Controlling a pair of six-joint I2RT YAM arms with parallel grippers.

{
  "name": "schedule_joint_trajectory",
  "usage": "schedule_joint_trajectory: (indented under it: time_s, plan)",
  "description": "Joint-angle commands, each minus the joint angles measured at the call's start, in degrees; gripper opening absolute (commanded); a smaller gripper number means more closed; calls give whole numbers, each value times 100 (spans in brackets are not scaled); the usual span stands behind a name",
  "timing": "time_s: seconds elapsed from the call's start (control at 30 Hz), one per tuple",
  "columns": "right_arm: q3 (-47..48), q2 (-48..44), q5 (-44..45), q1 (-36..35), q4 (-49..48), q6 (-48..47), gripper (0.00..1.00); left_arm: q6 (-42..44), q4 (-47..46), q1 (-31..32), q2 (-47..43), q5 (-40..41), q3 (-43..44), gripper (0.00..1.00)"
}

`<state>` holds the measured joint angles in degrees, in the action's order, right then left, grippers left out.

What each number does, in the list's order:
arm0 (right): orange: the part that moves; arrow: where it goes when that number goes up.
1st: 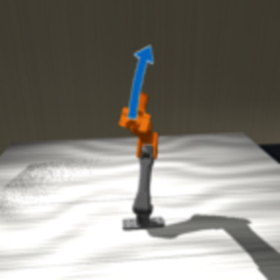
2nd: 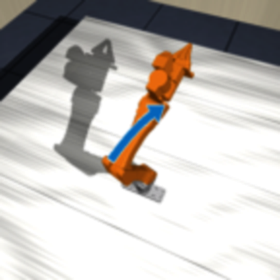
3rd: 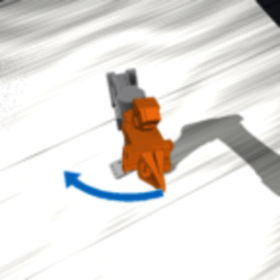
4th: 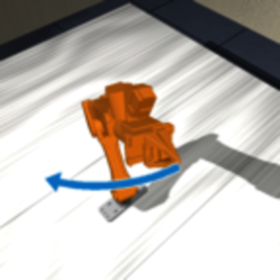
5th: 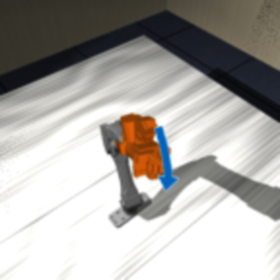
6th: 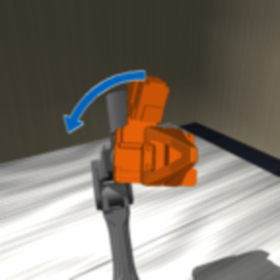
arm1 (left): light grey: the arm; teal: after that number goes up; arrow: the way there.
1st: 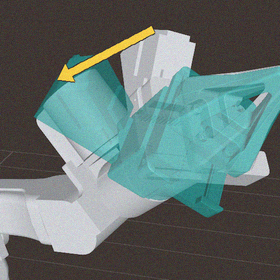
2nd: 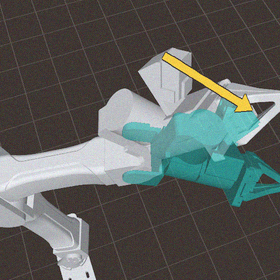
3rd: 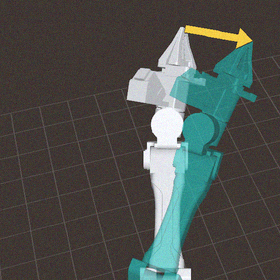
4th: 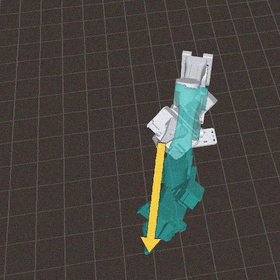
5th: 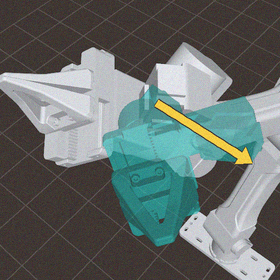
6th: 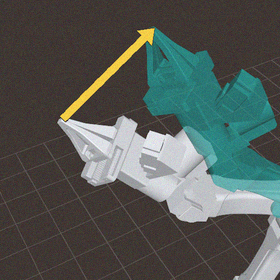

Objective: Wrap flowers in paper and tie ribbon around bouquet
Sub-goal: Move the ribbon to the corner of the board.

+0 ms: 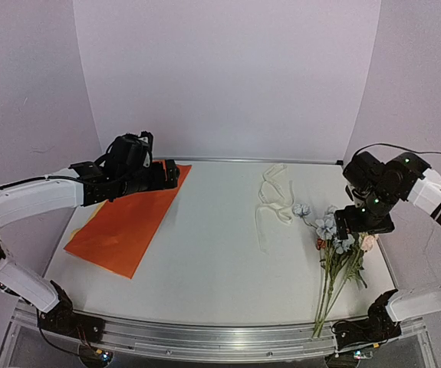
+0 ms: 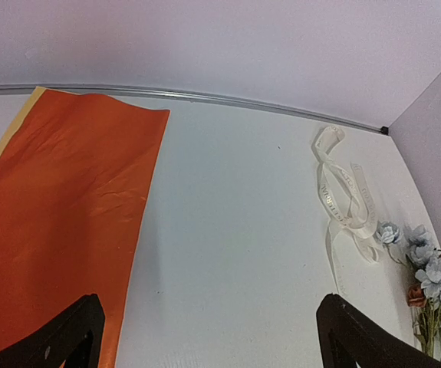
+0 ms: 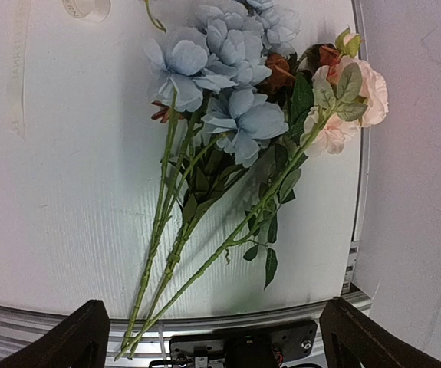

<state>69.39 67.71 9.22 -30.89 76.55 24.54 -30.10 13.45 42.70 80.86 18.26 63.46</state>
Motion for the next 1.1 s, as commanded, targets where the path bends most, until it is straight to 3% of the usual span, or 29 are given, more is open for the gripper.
schedule_joint_trajectory:
  time_s: [0.0, 0.43, 0.6, 1.07]
  plan:
    - [385, 292, -188, 10, 252, -162, 98, -20, -67, -20, -53, 121, 64, 100]
    - [1347, 1975, -1124, 9, -399, -311, 98, -106, 6, -581, -281, -777, -295, 100]
    - [2156, 3109, -1431, 11, -539, -326, 98, -143, 64, -708, -328, -1005, -386, 100]
    - [5094, 6232, -1149, 196, -916, -712, 98, 7, 295, -897, -447, -1282, -167, 100]
